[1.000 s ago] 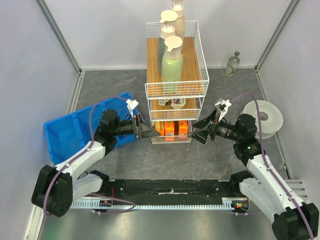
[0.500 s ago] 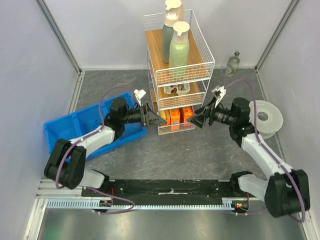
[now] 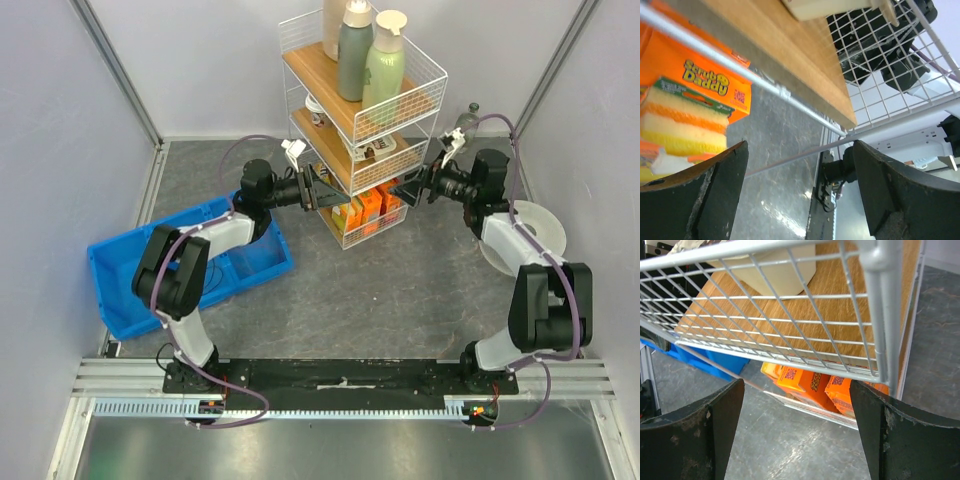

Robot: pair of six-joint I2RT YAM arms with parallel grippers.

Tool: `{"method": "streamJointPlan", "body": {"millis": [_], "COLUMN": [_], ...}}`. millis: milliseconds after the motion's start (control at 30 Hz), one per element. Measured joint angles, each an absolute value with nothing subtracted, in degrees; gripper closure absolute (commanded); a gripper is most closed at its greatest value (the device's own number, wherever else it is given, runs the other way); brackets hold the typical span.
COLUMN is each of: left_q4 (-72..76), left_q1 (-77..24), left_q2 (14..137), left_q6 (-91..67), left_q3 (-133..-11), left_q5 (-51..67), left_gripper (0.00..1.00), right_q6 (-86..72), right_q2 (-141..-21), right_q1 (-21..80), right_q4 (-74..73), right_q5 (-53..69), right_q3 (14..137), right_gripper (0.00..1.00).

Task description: Wrap the cables

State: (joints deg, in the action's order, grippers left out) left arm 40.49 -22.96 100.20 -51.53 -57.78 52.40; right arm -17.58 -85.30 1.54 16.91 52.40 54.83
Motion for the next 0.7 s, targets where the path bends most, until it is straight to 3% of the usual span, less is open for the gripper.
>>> {"method": "streamJointPlan", "body": {"millis": [400,700], "left_q4": [46.78,43.09], "left_q1": [-24.84,-26.33], "left_q2": [109.82,113.06], "left_q6": [-54.98,-54.54], "left_q3": [-66.89,-74.08], "left_q5": [50.74,51.27], "left_gripper": [0.14,0.17], "right_q6": [-15.27,-16.53], "right_q2": [-91.29,-80.44], "right_q1": [-3.92,-3.97], "right_q4": [16.03,12.45], "right_q5": [55.55,56.93], "right_q3": [62.7,56.64], "right_gripper": [0.08,0.08]}}
